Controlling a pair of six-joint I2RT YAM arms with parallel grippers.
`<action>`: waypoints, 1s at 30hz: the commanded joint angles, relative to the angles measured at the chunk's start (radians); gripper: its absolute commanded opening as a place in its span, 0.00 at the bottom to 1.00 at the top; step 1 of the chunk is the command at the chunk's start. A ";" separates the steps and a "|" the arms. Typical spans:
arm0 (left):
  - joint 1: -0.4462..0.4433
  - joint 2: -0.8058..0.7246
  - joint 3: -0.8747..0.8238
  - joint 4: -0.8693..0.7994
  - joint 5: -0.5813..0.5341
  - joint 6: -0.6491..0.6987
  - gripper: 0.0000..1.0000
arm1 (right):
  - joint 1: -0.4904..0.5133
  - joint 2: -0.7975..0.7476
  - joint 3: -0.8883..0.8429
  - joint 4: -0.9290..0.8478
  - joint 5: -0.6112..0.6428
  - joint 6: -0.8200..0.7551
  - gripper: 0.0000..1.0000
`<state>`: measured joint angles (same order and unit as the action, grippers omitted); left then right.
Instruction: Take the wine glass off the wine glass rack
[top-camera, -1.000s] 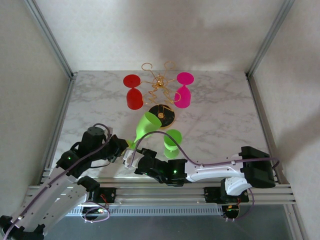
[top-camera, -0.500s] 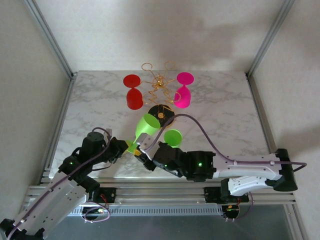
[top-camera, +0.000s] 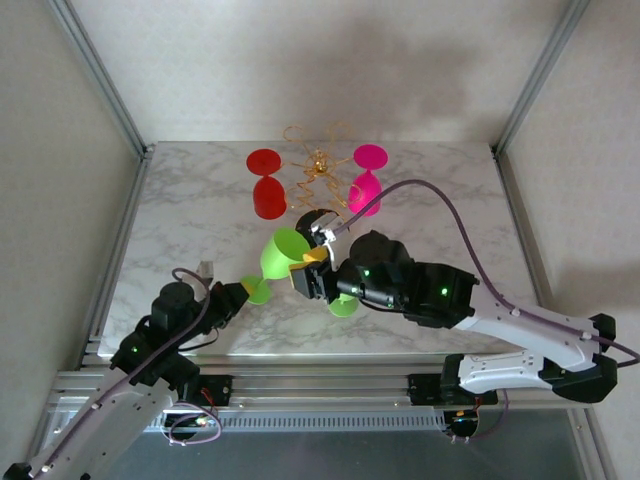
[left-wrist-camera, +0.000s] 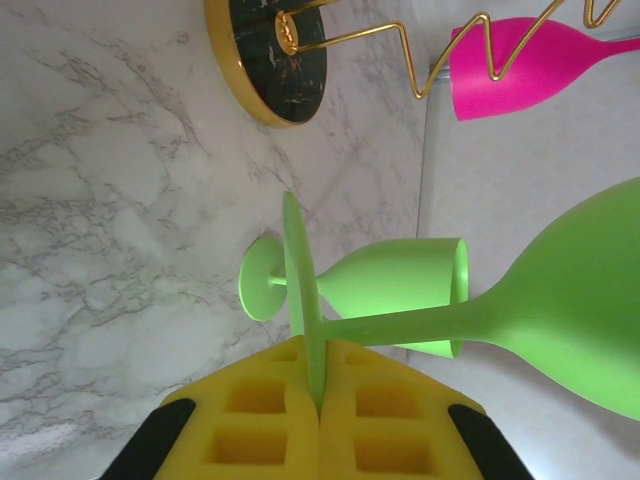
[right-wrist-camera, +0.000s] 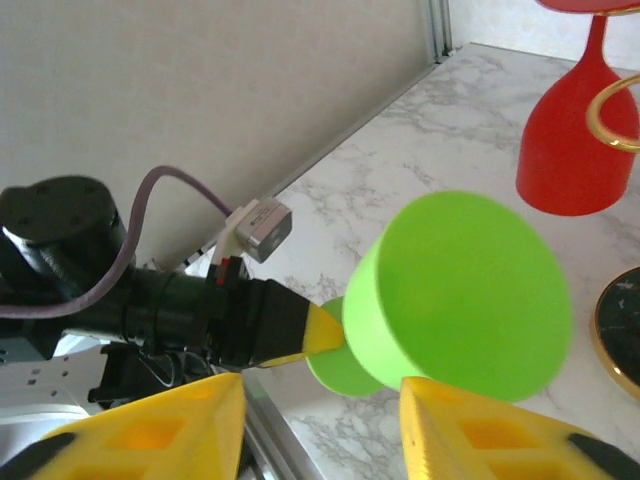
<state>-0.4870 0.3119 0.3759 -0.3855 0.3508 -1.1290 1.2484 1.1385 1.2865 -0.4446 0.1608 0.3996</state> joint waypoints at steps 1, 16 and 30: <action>0.007 -0.035 -0.010 0.026 -0.030 -0.002 0.00 | -0.046 0.016 0.061 -0.069 -0.090 0.029 0.51; 0.008 -0.025 -0.006 0.015 -0.031 0.016 0.00 | -0.130 0.203 0.172 -0.110 -0.251 -0.011 0.66; 0.008 0.021 0.008 0.012 -0.038 0.037 0.00 | -0.130 0.286 0.218 -0.124 -0.317 -0.039 0.43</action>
<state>-0.4870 0.3260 0.3679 -0.3893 0.3351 -1.1183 1.1210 1.4124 1.4757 -0.5510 -0.1246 0.3710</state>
